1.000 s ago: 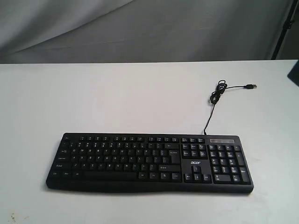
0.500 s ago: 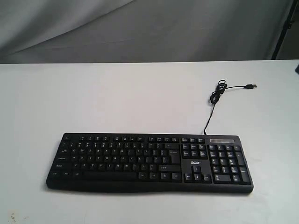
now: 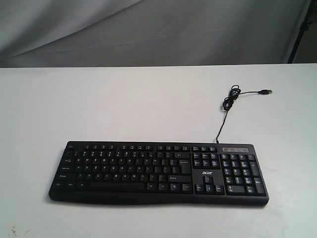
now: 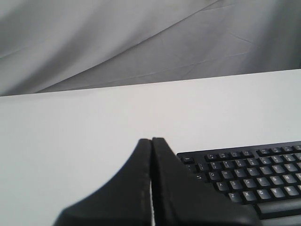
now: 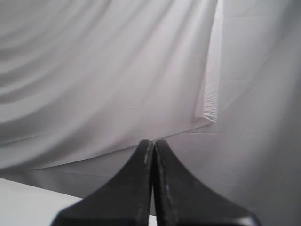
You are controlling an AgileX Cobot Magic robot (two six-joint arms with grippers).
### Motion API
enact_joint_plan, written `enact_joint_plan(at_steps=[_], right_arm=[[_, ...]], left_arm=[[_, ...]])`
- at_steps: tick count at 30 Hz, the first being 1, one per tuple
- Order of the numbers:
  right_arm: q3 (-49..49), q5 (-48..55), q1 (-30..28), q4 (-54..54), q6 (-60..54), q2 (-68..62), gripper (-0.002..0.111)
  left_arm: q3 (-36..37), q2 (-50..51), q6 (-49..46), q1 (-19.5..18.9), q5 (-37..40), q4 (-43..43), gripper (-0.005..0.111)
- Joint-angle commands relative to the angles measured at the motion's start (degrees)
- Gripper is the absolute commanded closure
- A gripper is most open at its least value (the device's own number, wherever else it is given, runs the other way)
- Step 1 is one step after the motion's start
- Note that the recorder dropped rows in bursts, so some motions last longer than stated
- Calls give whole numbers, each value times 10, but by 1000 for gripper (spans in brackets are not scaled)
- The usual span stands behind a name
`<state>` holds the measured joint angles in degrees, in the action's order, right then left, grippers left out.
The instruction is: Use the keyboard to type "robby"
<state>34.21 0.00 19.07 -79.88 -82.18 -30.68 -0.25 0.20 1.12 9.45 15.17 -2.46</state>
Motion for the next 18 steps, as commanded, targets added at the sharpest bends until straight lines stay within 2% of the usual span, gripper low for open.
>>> enact_joint_plan(at_steps=[1, 4, 9, 13, 18], right_arm=[[-48, 51, -97, -14, -3, 58, 108], [-80, 51, -126, -17, -3, 90, 108], [-120, 50, -131, -17, -3, 97, 108], [-133, 17, -131, -30, -3, 97, 108], [-161, -73, -131, -114, -38, 97, 108]], left_arm=[[2, -2, 2, 4, -3, -3, 107], [2, -2, 2, 4, -3, -3, 107], [2, -2, 2, 4, -3, -3, 107], [2, -2, 2, 4, -3, -3, 107], [2, -2, 2, 4, -3, -3, 107]])
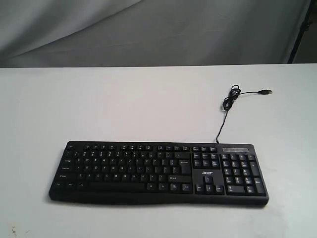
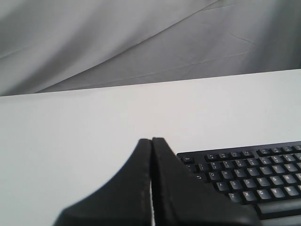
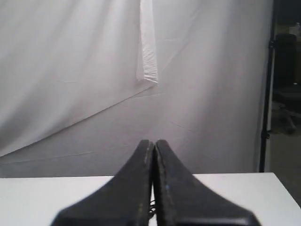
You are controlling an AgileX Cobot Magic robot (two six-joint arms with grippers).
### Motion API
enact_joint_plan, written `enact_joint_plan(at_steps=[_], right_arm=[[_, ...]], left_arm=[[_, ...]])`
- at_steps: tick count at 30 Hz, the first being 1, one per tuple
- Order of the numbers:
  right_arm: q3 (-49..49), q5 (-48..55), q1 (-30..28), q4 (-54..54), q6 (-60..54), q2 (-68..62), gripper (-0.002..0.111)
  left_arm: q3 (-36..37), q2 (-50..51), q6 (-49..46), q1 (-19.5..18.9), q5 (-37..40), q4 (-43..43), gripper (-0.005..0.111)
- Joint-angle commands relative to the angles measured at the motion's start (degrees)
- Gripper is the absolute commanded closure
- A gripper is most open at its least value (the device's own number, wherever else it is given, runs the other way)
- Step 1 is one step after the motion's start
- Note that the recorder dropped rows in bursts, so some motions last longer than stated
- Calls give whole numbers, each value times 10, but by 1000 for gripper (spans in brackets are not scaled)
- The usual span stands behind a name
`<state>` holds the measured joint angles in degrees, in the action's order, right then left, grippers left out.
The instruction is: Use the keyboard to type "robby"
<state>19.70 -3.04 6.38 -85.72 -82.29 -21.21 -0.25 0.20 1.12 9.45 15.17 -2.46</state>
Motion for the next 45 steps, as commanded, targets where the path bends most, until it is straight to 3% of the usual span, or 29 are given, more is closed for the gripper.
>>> enact_joint_plan(at_steps=[1, 3, 8, 19, 22, 27, 30, 45], right_arm=[[-21, -43, -4, -128, -134, 2, 108], [-27, -32, -4, -142, -235, 2, 108], [-27, -33, -4, -142, -285, 2, 108], [-34, -26, -4, -142, -202, 4, 108], [-50, 16, -4, -56, -108, 4, 108], [-84, 63, -4, 288, 261, 8, 108], [-108, 43, -4, 411, 409, 30, 108], [-160, 74, -4, 634, 697, 147, 108]], left_arm=[[2, -2, 2, 4, -3, -3, 107], [2, -2, 2, 4, -3, -3, 107], [2, -2, 2, 4, -3, -3, 107], [2, -2, 2, 4, -3, -3, 107], [2, -2, 2, 4, -3, -3, 107], [2, -2, 2, 4, -3, -3, 107], [2, -2, 2, 4, -3, -3, 107], [2, -2, 2, 4, -3, -3, 107]])
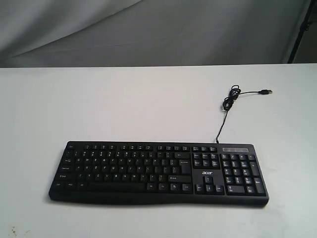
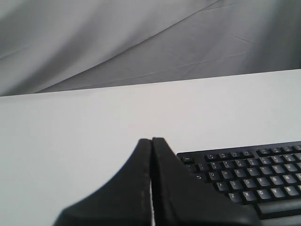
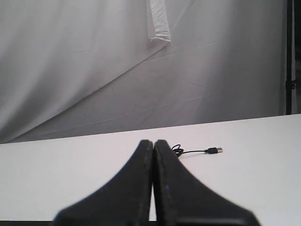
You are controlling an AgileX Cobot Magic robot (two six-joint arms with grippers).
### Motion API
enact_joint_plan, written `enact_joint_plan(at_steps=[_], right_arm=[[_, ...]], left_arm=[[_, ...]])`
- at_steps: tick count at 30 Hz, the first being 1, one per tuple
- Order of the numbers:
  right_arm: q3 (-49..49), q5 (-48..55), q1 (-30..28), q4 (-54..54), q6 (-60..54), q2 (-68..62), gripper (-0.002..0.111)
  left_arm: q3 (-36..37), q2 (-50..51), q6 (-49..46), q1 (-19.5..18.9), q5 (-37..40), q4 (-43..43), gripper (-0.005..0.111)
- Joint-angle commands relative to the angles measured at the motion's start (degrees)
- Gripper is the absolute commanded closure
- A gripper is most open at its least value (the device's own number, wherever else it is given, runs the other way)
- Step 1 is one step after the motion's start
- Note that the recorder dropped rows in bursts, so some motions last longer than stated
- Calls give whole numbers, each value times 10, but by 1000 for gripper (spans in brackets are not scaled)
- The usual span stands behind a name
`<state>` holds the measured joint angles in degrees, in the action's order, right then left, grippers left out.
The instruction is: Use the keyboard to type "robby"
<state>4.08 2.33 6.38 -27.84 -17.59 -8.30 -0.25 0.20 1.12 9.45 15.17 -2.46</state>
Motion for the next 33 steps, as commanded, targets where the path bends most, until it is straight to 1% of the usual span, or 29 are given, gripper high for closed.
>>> enact_joint_plan(at_steps=[1, 6, 14, 18, 19, 21, 23, 26, 28, 33], right_arm=[[-5, 23, -4, 61, 50, 23, 108], [-38, 15, -4, 82, 78, 54, 108], [-41, 21, -3, 99, 78, 61, 108], [-41, -4, -3, 97, 143, 61, 108], [-41, -19, -3, 97, 186, 61, 108], [-41, -33, -3, 97, 200, 61, 108], [-41, -33, -3, 101, 189, 61, 108], [-41, 20, -3, 157, 160, 61, 108], [-41, 40, -4, 201, 160, 63, 108], [-41, 78, -15, 213, 164, 83, 108]], left_arm=[[2, -2, 2, 4, -3, -3, 107], [2, -2, 2, 4, -3, -3, 107], [2, -2, 2, 4, -3, -3, 107], [2, -2, 2, 4, -3, -3, 107], [2, -2, 2, 4, -3, -3, 107], [2, -2, 2, 4, -3, -3, 107], [2, -2, 2, 4, -3, -3, 107], [2, -2, 2, 4, -3, -3, 107], [2, -2, 2, 4, -3, -3, 107], [2, -2, 2, 4, -3, -3, 107]])
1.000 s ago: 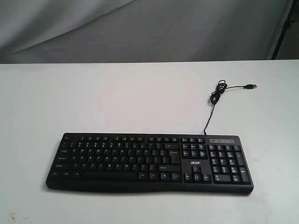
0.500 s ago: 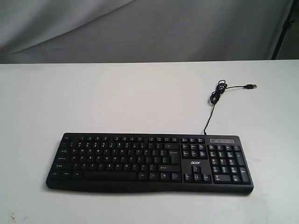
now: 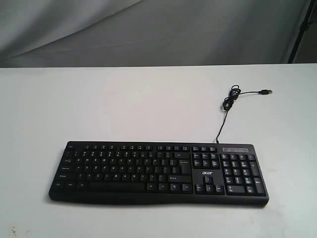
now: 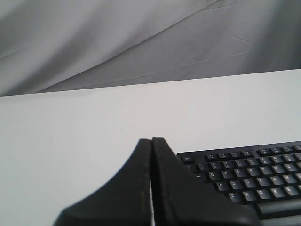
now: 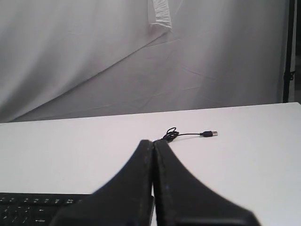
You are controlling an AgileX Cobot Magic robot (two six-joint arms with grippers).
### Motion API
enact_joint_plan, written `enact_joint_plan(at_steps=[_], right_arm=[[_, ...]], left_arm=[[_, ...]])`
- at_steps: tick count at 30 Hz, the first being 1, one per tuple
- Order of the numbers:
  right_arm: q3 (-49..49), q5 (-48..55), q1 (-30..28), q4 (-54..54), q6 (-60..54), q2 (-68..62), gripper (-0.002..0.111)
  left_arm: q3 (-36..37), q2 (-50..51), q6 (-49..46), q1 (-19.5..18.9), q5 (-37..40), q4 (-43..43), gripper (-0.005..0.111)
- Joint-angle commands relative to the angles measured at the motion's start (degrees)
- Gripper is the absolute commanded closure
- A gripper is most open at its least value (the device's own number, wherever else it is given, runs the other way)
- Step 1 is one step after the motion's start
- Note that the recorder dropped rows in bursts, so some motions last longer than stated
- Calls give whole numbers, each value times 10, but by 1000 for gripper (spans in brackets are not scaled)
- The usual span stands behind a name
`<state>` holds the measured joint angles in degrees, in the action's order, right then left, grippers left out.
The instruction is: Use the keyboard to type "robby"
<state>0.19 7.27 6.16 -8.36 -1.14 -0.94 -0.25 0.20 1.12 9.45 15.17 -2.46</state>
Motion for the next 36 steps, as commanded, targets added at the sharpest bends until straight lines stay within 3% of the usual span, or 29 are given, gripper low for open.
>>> enact_joint_plan(at_steps=[1, 13, 36], right_arm=[[-2, 40, -16, 26, -1, 9, 108], [-2, 119, -16, 67, 29, 9, 108], [-2, 125, -1, 78, 27, 9, 108]], left_arm=[[2, -2, 2, 4, -3, -3, 107], [2, -2, 2, 4, -3, -3, 107], [2, -2, 2, 4, -3, -3, 107]])
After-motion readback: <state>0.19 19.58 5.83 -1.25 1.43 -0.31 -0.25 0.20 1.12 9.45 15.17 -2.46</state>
